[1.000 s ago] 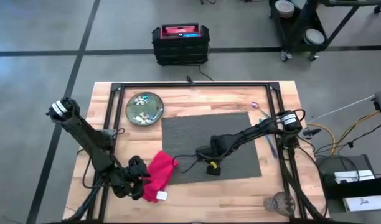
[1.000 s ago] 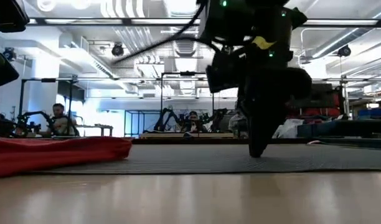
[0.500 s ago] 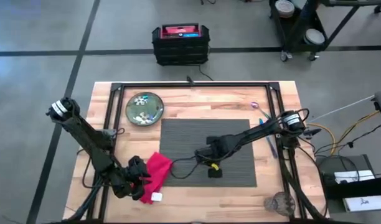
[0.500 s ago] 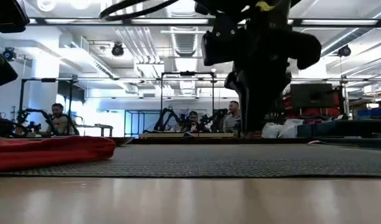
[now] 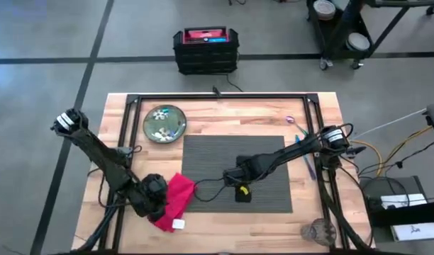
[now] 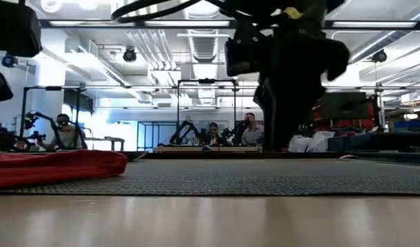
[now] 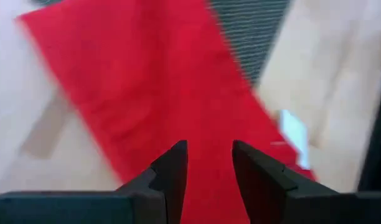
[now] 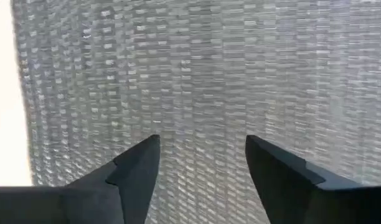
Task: Set table place
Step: Put the red table napkin on the gray table mat
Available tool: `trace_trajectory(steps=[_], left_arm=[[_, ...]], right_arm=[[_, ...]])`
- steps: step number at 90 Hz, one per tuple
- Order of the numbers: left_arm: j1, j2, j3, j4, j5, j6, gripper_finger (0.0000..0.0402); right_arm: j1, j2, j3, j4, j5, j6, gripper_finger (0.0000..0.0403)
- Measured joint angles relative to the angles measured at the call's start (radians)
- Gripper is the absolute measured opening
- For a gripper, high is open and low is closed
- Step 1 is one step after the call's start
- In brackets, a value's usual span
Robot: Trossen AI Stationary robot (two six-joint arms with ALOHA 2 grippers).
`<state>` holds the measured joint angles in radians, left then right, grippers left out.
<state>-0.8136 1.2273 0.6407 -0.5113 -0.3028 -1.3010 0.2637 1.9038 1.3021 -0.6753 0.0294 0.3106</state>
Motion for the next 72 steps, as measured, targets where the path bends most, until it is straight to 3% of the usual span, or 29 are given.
trace_trajectory(steps=[11,28,43,57,72], left_arm=[[0.022,-0.034,-0.006,-0.064,0.002,-0.070,0.0131],[0.062,-0.065,-0.059,-0.067,0.036,-0.115,0.0198],[0.066,-0.030,-0.121,0.026,0.063,-0.148,0.0237],[0.074,0.031,-0.175,0.209,0.061,-0.146,0.0232],[0.076,0.116,-0.189,0.252,0.043,-0.144,0.0194]], right_arm=[[0.042,0.000,-0.044,0.060,0.017,0.059,0.0246],[0.095,0.000,-0.098,0.150,0.131,0.136,0.0259],[0.124,0.000,-0.131,0.196,0.183,0.169,0.0264],[0.129,0.000,-0.148,0.248,0.192,0.160,0.0258],[0.129,0.000,-0.148,0.248,0.203,0.149,0.0245]])
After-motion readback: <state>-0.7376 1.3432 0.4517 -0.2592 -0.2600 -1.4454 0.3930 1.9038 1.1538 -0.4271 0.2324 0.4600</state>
